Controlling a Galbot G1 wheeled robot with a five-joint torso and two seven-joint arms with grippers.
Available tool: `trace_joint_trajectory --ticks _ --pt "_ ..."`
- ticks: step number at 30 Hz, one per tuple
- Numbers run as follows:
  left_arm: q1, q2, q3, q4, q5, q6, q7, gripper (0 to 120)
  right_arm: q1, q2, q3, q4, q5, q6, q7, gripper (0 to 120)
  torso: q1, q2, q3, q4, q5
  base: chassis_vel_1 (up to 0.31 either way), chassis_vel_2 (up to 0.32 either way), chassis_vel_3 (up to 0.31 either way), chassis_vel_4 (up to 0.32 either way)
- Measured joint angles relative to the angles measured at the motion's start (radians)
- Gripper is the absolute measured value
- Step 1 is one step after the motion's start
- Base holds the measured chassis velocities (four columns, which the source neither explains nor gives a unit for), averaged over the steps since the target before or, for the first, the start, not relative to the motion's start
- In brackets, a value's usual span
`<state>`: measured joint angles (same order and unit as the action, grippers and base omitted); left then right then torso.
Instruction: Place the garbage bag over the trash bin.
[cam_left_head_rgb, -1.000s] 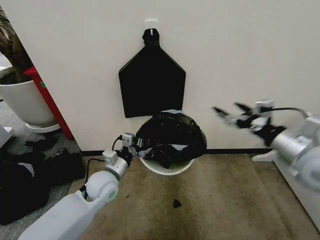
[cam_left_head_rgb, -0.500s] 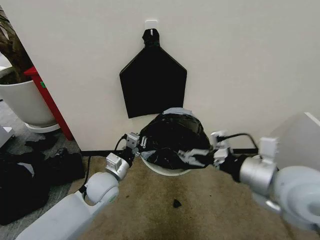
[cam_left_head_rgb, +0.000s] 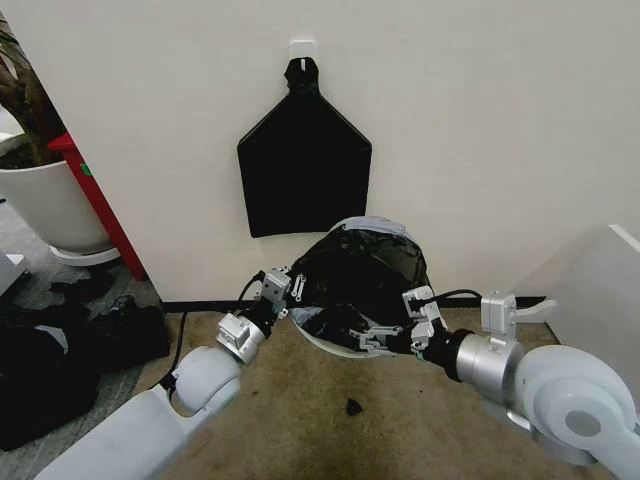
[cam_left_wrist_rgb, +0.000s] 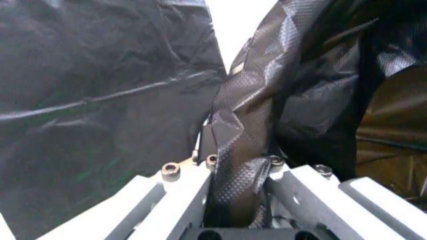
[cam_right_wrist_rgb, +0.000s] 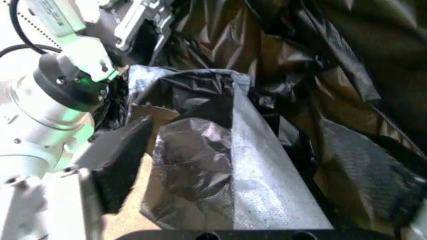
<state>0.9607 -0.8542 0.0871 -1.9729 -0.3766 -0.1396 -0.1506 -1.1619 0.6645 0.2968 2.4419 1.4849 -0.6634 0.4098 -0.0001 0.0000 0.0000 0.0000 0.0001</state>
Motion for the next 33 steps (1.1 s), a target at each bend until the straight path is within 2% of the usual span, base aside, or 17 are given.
trace_joint_trajectory --ticks 4,6,12,13,18,20,23,30,33 --pt "0.003 0.0 -0.002 -0.001 0.0 -0.001 -0.001 1 -0.006 0.004 -0.003 -0.004 0.008 0.0 0.002 69 0.0 0.0 0.0 0.0 -0.0001 0.0 0.0 0.0 0.0" --pt "0.004 0.0 -0.002 -0.001 0.0 -0.001 -0.001 1 -0.006 0.005 -0.004 -0.004 0.006 0.001 0.001 66 0.0 0.0 0.0 0.0 0.0 0.0 0.0 0.0 0.0" --pt "0.002 -0.002 -0.002 -0.003 0.0 -0.001 -0.003 1 -0.007 0.009 -0.034 -0.013 -0.028 0.006 -0.014 41 0.0 0.0 0.0 0.0 -0.0001 0.0 0.0 0.0 0.0" --pt "0.002 -0.002 -0.002 -0.003 0.0 -0.001 -0.003 1 -0.007 0.009 -0.034 -0.013 -0.028 0.006 -0.014 41 0.0 0.0 0.0 0.0 -0.0001 0.0 0.0 0.0 0.0" --pt "0.004 -0.002 -0.004 -0.004 -0.002 -0.001 -0.007 1 -0.007 0.014 -0.046 -0.018 -0.051 0.011 -0.028 19 0.0 0.0 0.0 0.0 -0.0001 0.0 0.0 0.0 0.0" --pt "0.005 -0.002 -0.004 -0.004 -0.002 -0.001 -0.007 1 -0.007 0.014 -0.046 -0.018 -0.052 0.012 -0.029 15 0.0 0.0 0.0 0.0 -0.0001 0.0 0.0 0.0 0.0" --pt "0.006 -0.003 -0.004 -0.004 -0.005 0.002 -0.009 1 -0.012 0.016 -0.046 -0.012 -0.056 0.019 -0.038 2 0.0 0.0 0.0 0.0 -0.0001 0.0 0.0 0.0 0.0" --pt "0.005 -0.005 -0.002 -0.006 -0.033 0.04 -0.048 1 -0.029 0.017 -0.046 0.01 -0.108 0.053 -0.111 0 0.0 0.0 0.0 0.0 -0.0001 0.0 0.0 0.0 0.0" --pt "0.008 -0.004 0.01 -0.018 -0.105 0.118 -0.129 1 -0.044 0.015 -0.062 0.024 -0.24 0.088 -0.229 0 0.0 0.0 0.0 0.0001 -0.0002 0.0 0.0 0.0 0.0"
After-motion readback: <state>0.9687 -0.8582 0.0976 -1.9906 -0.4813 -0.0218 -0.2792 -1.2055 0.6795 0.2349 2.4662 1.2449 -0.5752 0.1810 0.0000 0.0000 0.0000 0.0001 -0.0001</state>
